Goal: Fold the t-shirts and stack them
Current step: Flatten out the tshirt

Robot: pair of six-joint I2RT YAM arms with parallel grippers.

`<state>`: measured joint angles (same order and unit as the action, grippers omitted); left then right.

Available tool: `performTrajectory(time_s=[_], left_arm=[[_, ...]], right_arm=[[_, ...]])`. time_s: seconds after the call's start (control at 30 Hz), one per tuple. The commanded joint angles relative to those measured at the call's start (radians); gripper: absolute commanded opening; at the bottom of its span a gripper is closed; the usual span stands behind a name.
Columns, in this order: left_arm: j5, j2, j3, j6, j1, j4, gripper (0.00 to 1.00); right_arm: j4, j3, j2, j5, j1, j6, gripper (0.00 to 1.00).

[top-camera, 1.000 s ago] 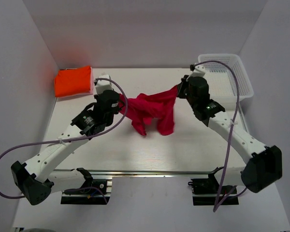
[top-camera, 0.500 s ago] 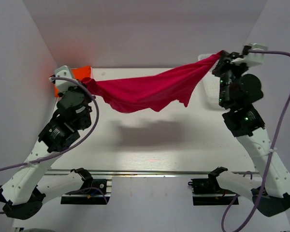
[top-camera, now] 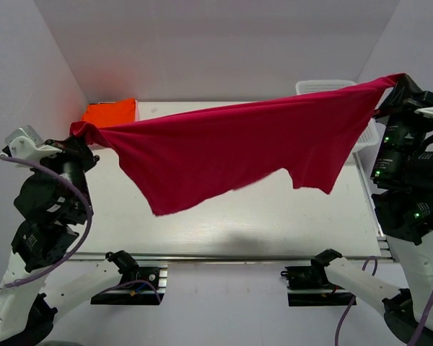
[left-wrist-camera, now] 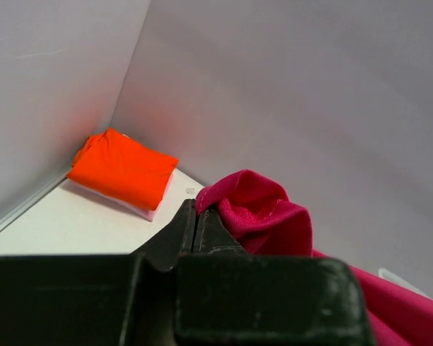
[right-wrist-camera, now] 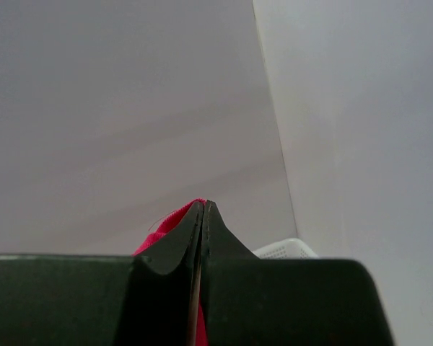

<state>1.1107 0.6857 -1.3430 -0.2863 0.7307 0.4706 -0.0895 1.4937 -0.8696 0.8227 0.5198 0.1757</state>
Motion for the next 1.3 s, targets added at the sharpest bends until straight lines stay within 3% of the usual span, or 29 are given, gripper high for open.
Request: performTrajectory(time_s=[0.0, 0.2, 0.23, 0.4, 0.43, 0.5, 0.57, 0.63, 0.67, 0.73, 0.77, 0.8, 1.03, 1.27], left_arm=[[0.000, 0.034, 0.002, 0.062, -0.007, -0.029, 0.00], [-0.014, 0.228, 0.076, 0.062, -0.017, -0.064, 0.00], [0.007, 0.317, 0.093, 0.062, -0.017, -0.064, 0.00], [0.005, 0.673, 0.133, -0.170, -0.097, 0.065, 0.02], [0.005, 0.737, 0.122, -0.213, -0.144, 0.089, 0.07], [-0.021, 0.950, 0.078, -0.314, -0.197, 0.171, 0.28], [-0.064, 1.099, -0.084, -0.390, -0.276, 0.287, 0.33], [-0.064, 1.286, -0.206, -0.479, -0.310, 0.463, 0.44], [-0.074, 1.333, -0.320, -0.500, -0.335, 0.552, 0.60], [-0.097, 1.385, -0.392, -0.501, -0.353, 0.571, 0.79], [-0.127, 1.396, -0.410, -0.488, -0.364, 0.571, 0.85], [-0.146, 1.396, -0.410, -0.478, -0.364, 0.532, 0.99], [-0.397, 1.137, -0.210, -0.286, -0.395, 0.301, 0.99], [-0.626, 0.841, 0.105, -0.257, -0.395, 0.201, 0.99]], right_arm=[[0.028, 0.027, -0.020, 0.021, -0.007, -0.013, 0.00], [0.040, -0.182, -0.141, 0.000, -0.009, -0.136, 0.00], [0.043, -0.203, -0.181, 0.010, -0.012, -0.213, 0.00], [0.083, -0.345, -0.432, -0.040, -0.049, -0.411, 0.00], [0.088, -0.342, -0.522, -0.056, -0.056, -0.430, 0.00], [0.120, -0.308, -0.662, -0.106, -0.086, -0.467, 0.00], [0.201, -0.210, -0.849, -0.144, -0.110, -0.464, 0.00], [0.255, -0.050, -0.929, -0.122, -0.118, -0.463, 0.02], [0.325, -0.015, -1.006, -0.122, -0.121, -0.447, 0.27], [0.344, 0.049, -1.032, -0.164, -0.124, -0.420, 0.62], [0.343, 0.054, -1.036, -0.180, -0.127, -0.413, 0.74], [0.346, 0.056, -1.030, -0.189, -0.130, -0.412, 0.90], [0.425, -0.015, -0.882, -0.327, -0.130, -0.452, 0.90], [0.352, -0.321, -0.581, -0.436, -0.133, -0.579, 0.90]])
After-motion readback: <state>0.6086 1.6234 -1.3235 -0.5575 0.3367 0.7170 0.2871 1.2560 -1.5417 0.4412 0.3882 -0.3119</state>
